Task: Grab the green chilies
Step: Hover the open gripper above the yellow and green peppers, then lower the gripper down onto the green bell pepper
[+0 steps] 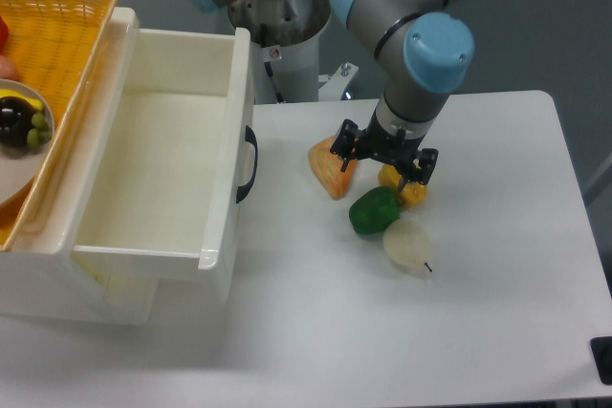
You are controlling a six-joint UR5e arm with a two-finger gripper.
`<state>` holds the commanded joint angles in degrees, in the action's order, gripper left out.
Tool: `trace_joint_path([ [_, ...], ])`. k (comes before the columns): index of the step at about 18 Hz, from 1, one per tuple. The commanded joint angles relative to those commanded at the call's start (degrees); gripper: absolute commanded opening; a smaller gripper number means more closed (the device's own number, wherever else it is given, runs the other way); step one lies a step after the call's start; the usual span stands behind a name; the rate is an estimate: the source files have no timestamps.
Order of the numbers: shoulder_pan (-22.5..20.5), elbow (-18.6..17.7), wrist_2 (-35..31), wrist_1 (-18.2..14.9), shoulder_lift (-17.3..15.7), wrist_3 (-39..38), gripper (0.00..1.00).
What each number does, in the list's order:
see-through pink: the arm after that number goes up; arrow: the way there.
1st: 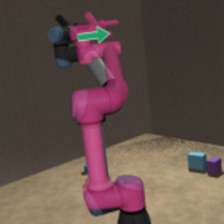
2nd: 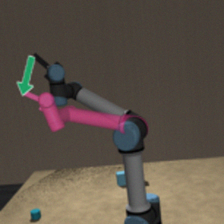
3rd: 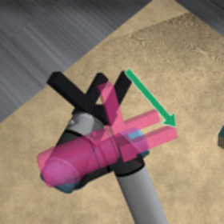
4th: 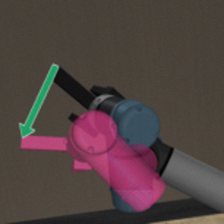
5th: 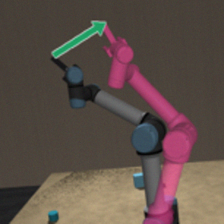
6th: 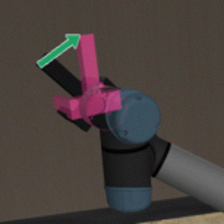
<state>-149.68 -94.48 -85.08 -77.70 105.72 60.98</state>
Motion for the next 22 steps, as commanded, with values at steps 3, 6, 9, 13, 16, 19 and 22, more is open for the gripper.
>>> trace_joint_path([
  [3, 0.87, -0.7, -2.28, 0.0, 2.2, 7.29, 1.0],
  [6, 1.76, -1.06, -3.95, 0.17, 3.61, 8.98, 1.0],
  [9, 2.81, -1.23, -4.04, 0.26, 5.1, 9.33, 1.0],
  [13, 2.99, -1.32, -3.96, 0.35, 6.16, 9.25, 1.0],
  [16, 2.99, -1.23, -4.04, 0.88, 7.21, 9.33, 1.0],
  [19, 2.99, -1.06, -4.04, 1.49, 7.83, 9.33, 1.0],
  [22, 2.9, -0.79, -4.04, 2.98, 8.71, 9.42, 1.0],
])
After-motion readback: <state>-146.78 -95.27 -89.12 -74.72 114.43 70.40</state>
